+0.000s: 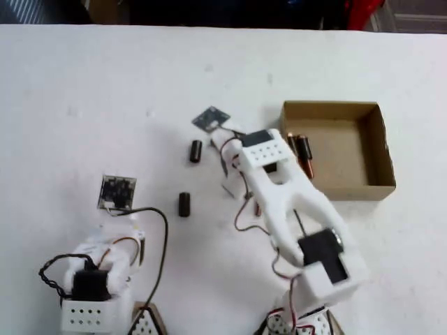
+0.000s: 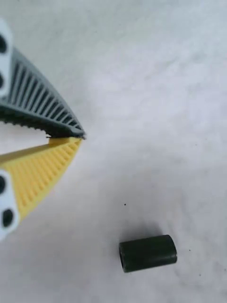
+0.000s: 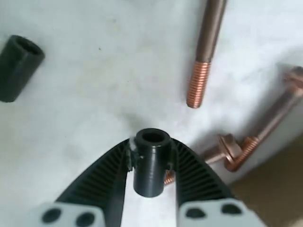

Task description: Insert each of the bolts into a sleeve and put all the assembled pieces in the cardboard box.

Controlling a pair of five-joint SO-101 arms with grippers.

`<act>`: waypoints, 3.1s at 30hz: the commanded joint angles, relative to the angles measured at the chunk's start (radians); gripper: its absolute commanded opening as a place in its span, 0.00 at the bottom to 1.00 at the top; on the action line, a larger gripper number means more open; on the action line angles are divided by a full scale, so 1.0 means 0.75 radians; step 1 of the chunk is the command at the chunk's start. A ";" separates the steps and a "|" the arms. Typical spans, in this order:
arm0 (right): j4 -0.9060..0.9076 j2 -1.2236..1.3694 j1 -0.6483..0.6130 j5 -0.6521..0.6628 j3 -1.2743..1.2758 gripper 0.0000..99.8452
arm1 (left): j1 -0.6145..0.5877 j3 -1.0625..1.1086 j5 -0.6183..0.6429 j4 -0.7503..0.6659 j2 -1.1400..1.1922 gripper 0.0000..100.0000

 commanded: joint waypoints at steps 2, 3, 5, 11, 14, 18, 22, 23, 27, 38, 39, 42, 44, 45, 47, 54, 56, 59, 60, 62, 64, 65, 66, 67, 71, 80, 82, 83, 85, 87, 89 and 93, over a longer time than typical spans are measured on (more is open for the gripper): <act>0.181 -0.367 0.003 0.004 -0.023 0.02 | -0.005 -0.002 -0.004 0.010 -0.011 0.02; 0.212 -0.431 0.003 0.004 -0.023 0.02 | -0.005 -0.002 -0.004 0.010 -0.011 0.02; 0.265 -0.560 0.003 0.008 -0.016 0.02 | -0.005 -0.002 -0.004 0.010 -0.011 0.02; 0.386 -0.881 0.009 0.002 -0.012 0.02 | -0.005 -0.002 -0.004 0.010 -0.011 0.02; 0.441 -0.989 0.015 0.002 -0.004 0.02 | -0.005 -0.002 -0.004 0.010 -0.011 0.02; 0.398 -1.124 0.015 0.002 0.119 0.02 | -0.005 -0.002 -0.004 0.010 -0.011 0.02; 0.267 -1.284 0.015 0.002 0.321 0.02 | -0.005 -0.002 -0.004 0.010 -0.011 0.02; 0.236 -1.327 0.015 0.002 0.372 0.02 | -0.005 -0.002 -0.004 0.010 -0.011 0.02; 0.138 -1.499 0.015 0.002 0.556 0.02 | -0.005 -0.002 -0.004 0.010 -0.011 0.02; 0.099 -1.830 0.015 0.000 0.751 0.02 | -0.003 -0.002 -0.004 0.010 -0.011 0.02; 0.099 -1.859 0.015 0.000 0.769 0.02 | 0.001 -0.002 -0.004 0.010 -0.011 0.02; 0.081 -1.942 0.034 -0.049 0.810 0.02 | -0.001 -0.002 -0.004 0.010 -0.011 0.02; 0.038 -1.977 0.087 -0.094 0.835 0.02 | -0.001 -0.002 -0.004 0.010 -0.011 0.02; 0.017 -1.992 0.120 -0.102 0.851 0.02 | -0.001 -0.002 -0.004 0.010 -0.011 0.02; -0.030 -2.000 0.181 -0.102 0.888 0.02 | -0.001 -0.002 -0.006 0.010 -0.011 0.02; -0.171 -2.010 0.279 -0.110 1.019 0.02 | -0.001 -0.002 -0.006 0.010 -0.011 0.02; -0.228 -2.010 0.279 -0.110 1.068 0.02 | -0.009 -0.002 -0.008 0.010 -0.011 0.02; -0.318 -2.010 0.279 -0.108 1.152 0.02 | -0.003 -0.008 -0.010 -0.063 -0.011 0.02; -0.347 -2.010 0.279 -0.102 1.180 0.02 | -0.011 -0.010 -0.012 -0.102 -0.011 0.02; -0.392 -2.010 0.281 -0.100 1.225 0.02 | -0.011 -0.012 -0.018 -0.125 -0.011 0.02; -0.422 -2.010 0.296 -0.102 1.256 0.02 | -0.011 -0.049 -0.090 -0.135 -0.011 0.02; -0.441 -2.010 0.318 -0.108 1.268 0.02 | -0.011 -0.076 -0.135 -0.129 -0.011 0.02; -0.463 -2.010 0.345 -0.110 1.277 0.02 | -0.011 -0.102 -0.176 -0.121 -0.011 0.02; -0.486 -2.010 0.375 -0.110 1.283 0.02 | -0.011 -0.127 -0.209 -0.102 -0.011 0.02; -0.504 -2.010 0.443 -0.209 1.283 0.02 | -0.007 -0.243 -0.219 -0.096 -0.011 0.02; -0.515 -2.012 0.451 -0.262 1.281 0.02 | -0.001 -0.370 -0.207 -0.084 -0.009 0.02; -0.515 -2.012 0.451 -0.264 1.281 0.02 | -0.001 -0.409 -0.205 -0.068 -0.007 0.02; -0.512 -2.012 0.451 -0.264 1.281 0.02 | -0.001 -0.438 -0.200 -0.053 -0.007 0.02; -0.510 -2.012 0.451 -0.264 1.281 0.02 | -0.003 -0.509 -0.200 -0.025 0.011 0.02; -0.510 -2.012 0.451 -0.264 1.281 0.02 | -0.001 -0.606 -0.198 -0.008 0.097 0.02; -0.510 -2.012 0.451 -0.264 1.281 0.02 | -0.001 -0.702 -0.198 -0.012 0.234 0.02; -0.508 -2.012 0.451 -0.264 1.283 0.02 | 0.005 -0.902 -0.198 -0.023 0.525 0.02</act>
